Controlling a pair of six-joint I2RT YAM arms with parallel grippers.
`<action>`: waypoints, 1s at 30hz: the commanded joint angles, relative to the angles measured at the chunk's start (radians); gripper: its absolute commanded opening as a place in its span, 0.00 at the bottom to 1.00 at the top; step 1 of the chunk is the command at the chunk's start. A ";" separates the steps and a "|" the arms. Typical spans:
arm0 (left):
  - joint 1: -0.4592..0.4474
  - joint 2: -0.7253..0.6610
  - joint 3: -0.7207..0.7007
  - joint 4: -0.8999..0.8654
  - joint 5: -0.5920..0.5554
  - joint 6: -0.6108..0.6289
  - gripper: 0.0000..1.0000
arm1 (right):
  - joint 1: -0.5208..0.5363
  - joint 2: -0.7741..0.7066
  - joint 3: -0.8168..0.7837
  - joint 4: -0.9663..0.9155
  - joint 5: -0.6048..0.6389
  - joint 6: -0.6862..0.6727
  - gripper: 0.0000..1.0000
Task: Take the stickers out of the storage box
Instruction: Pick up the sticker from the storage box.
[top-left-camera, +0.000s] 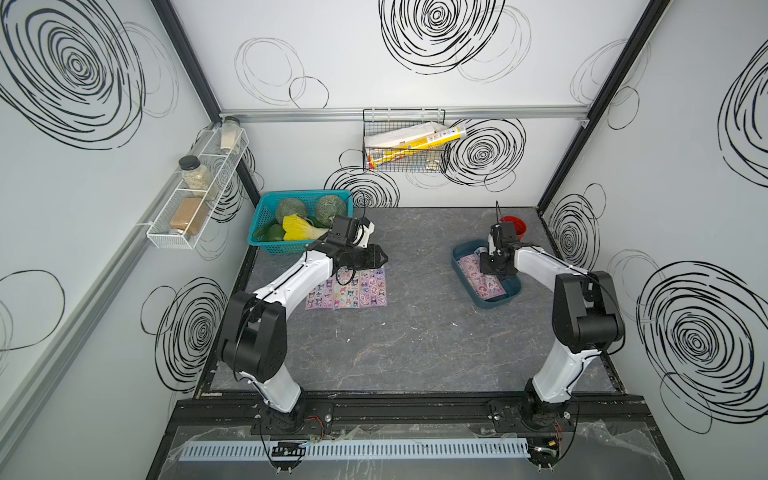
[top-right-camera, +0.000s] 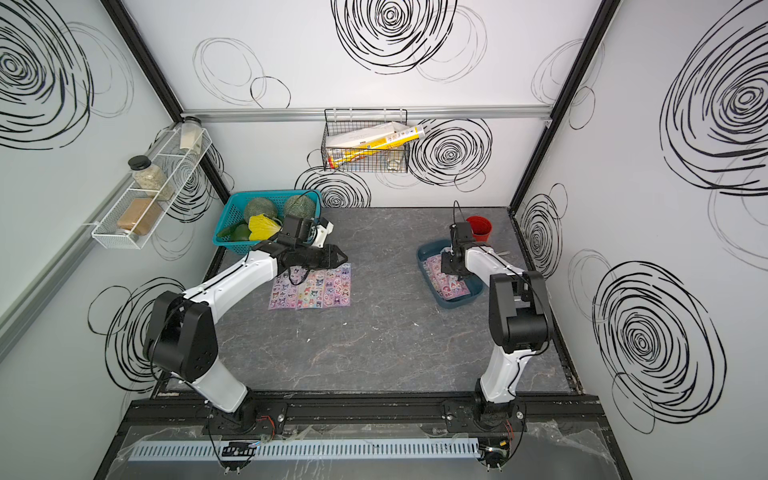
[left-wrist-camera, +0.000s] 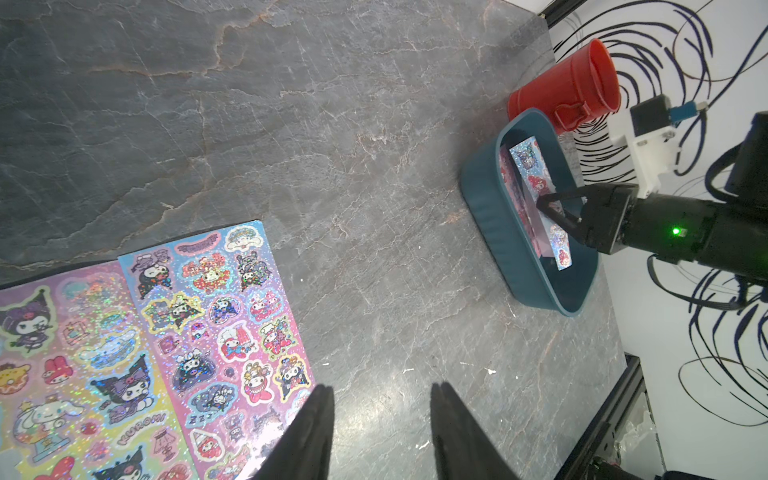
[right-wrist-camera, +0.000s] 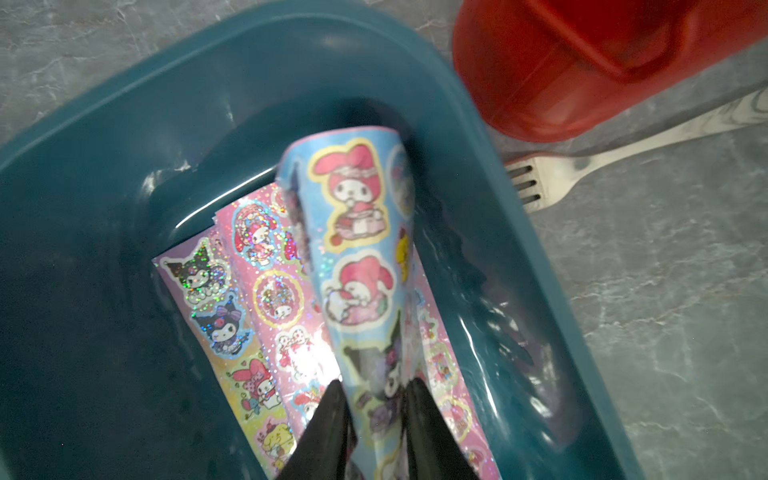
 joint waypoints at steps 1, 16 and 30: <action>-0.012 -0.007 0.029 0.012 0.017 0.008 0.44 | -0.007 -0.034 -0.009 -0.035 -0.018 0.007 0.24; -0.060 -0.005 0.049 0.049 0.067 -0.029 0.44 | -0.008 -0.193 -0.042 -0.053 -0.045 0.014 0.22; -0.140 -0.020 0.011 0.249 0.166 -0.192 0.44 | 0.021 -0.440 -0.101 -0.073 -0.304 0.049 0.22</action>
